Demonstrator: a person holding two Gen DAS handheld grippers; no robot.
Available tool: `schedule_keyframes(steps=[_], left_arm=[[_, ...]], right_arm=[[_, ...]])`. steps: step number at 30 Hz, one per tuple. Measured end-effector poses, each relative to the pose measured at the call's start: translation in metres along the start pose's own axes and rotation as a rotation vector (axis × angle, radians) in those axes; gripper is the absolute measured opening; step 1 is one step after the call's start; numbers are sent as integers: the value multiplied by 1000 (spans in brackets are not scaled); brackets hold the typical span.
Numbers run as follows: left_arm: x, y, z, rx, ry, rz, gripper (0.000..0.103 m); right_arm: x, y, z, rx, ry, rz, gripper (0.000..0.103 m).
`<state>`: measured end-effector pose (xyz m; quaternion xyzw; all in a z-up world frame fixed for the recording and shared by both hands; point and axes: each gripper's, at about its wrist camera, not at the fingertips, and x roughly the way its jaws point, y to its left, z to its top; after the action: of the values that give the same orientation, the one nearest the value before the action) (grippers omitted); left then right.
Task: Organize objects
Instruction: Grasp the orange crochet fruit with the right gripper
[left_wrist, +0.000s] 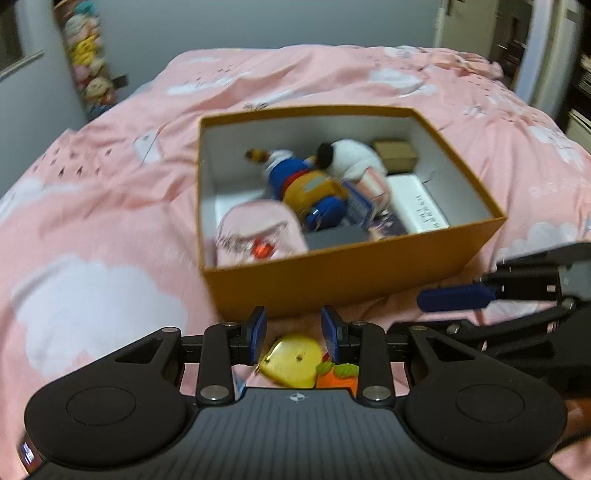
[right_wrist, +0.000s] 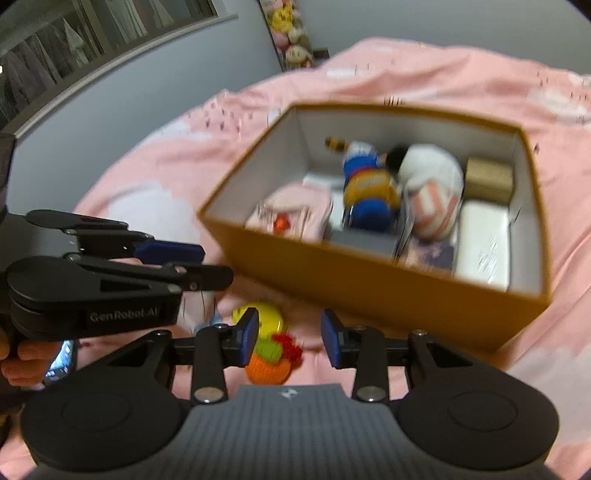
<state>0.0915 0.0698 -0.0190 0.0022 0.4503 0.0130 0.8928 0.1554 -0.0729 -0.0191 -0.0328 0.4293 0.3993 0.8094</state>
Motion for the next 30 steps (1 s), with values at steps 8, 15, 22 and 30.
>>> schedule_keyframes(steps=[8,15,22,30], left_arm=[[10,14,-16,-71,34,48,38],[14,23,-22,-83,61,61,42],[17,28,-24,-86,88,33,42],[20,28,-27,-78,109,18,42]], right_arm=[[29,11,-15,-1,86,10,39],[47,19,-15,-15,116,15,47],[62,20,-14,-24,142,-10,47],[75,18,-15,-16,168,-23,47]])
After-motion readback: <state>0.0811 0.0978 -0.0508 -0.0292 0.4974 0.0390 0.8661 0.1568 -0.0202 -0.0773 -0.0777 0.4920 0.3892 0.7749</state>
